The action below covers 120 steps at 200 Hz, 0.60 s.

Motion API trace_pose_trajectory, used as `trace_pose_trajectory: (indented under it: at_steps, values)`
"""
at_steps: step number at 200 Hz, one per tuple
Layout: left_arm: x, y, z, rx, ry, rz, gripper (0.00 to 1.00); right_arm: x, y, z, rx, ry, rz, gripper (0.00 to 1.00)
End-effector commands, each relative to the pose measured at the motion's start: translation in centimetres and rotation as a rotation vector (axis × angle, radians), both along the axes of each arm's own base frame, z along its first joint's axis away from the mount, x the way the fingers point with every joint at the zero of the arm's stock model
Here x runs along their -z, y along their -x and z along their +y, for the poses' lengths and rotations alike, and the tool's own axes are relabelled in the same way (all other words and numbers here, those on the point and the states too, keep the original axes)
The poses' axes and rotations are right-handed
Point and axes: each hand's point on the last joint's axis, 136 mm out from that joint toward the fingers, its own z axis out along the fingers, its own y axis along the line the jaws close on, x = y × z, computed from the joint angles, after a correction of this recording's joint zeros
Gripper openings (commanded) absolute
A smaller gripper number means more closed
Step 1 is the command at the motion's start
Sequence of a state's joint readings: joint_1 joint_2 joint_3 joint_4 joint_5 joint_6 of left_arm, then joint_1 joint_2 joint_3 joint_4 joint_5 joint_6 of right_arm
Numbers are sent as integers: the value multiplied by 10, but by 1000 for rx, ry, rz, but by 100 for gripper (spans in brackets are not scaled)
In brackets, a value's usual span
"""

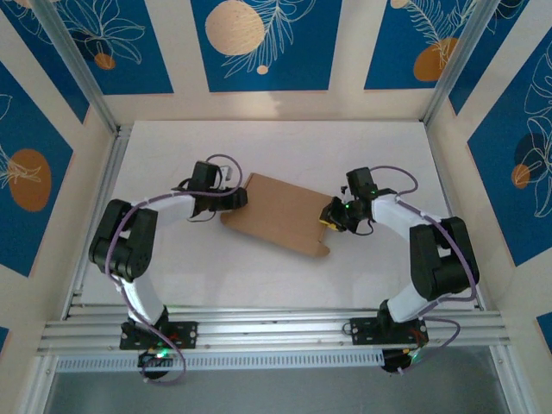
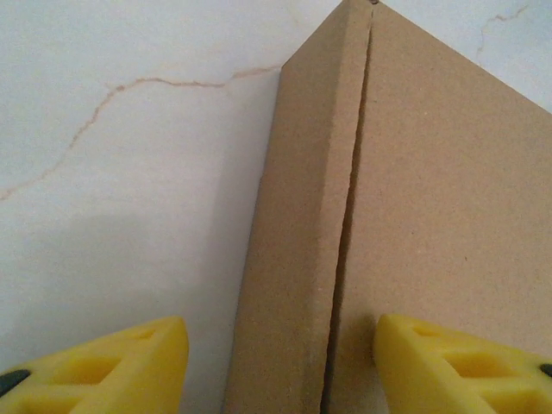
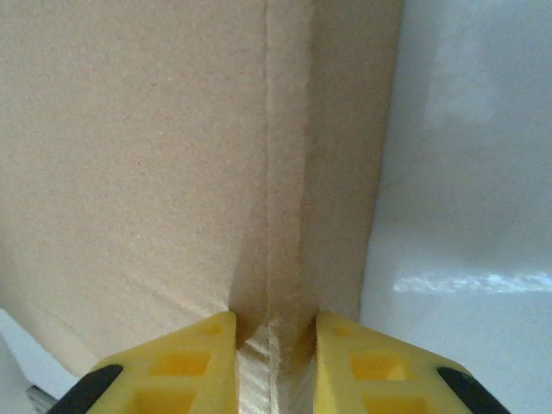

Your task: Fold the paper box

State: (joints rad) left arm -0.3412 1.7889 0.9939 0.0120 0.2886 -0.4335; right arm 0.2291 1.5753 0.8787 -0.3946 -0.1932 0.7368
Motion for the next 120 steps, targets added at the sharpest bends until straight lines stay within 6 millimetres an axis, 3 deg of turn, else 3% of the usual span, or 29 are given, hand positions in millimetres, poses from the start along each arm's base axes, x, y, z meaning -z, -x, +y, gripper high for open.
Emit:
trace_pose_trajectory:
  at_steps: [1, 28, 69, 88, 120]
  values:
    - [50, 33, 10, 2, -60, 180, 59, 28, 17, 1, 15, -9, 112, 31]
    - [53, 30, 9, 7, -68, 187, 58, 17, 9, -2, 18, 9, 38, 53]
    - [66, 33, 10, 17, -75, 226, 56, 11, -4, -15, 82, -57, -44, 74]
    - [70, 34, 12, 13, -69, 240, 55, 12, -9, -19, 122, -116, -46, 94]
    - [70, 32, 17, -3, -55, 249, 52, 18, -14, -14, 118, -166, -19, 96]
